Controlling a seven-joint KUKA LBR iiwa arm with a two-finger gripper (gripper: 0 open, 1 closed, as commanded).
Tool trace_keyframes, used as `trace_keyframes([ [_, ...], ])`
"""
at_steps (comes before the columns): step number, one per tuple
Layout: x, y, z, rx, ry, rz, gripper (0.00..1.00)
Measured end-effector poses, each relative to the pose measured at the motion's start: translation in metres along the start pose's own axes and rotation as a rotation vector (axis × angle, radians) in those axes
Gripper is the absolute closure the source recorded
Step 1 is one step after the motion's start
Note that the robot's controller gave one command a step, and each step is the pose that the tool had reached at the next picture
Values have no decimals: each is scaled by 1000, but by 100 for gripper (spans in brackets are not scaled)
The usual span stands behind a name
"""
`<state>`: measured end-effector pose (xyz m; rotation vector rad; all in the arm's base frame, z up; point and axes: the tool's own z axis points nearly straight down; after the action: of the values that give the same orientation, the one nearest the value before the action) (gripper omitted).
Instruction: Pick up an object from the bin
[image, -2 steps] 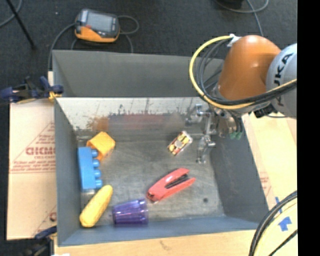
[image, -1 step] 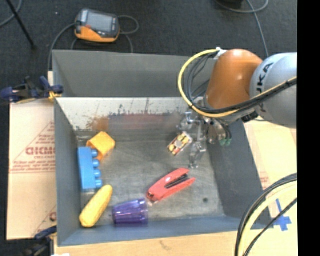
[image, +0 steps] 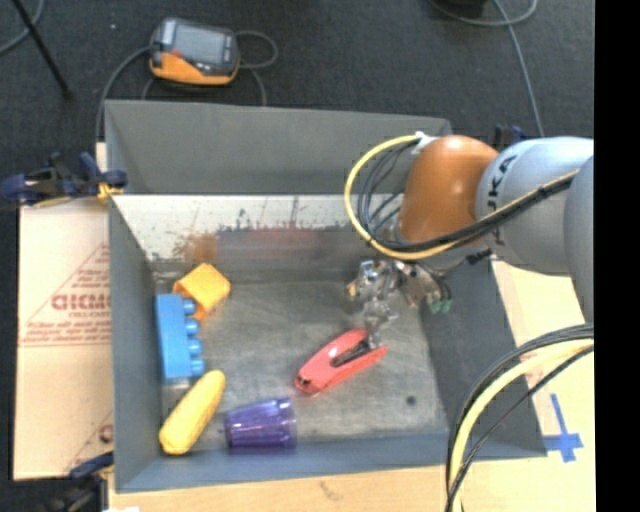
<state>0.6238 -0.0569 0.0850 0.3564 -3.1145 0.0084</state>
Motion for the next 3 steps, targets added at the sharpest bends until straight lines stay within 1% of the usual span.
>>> trace_keyframes([
  [1,0,0,0,0,0,0,100],
  [2,15,7,-5,-1,-13,43,100],
  [3,23,6,-14,-4,-16,178,100],
])
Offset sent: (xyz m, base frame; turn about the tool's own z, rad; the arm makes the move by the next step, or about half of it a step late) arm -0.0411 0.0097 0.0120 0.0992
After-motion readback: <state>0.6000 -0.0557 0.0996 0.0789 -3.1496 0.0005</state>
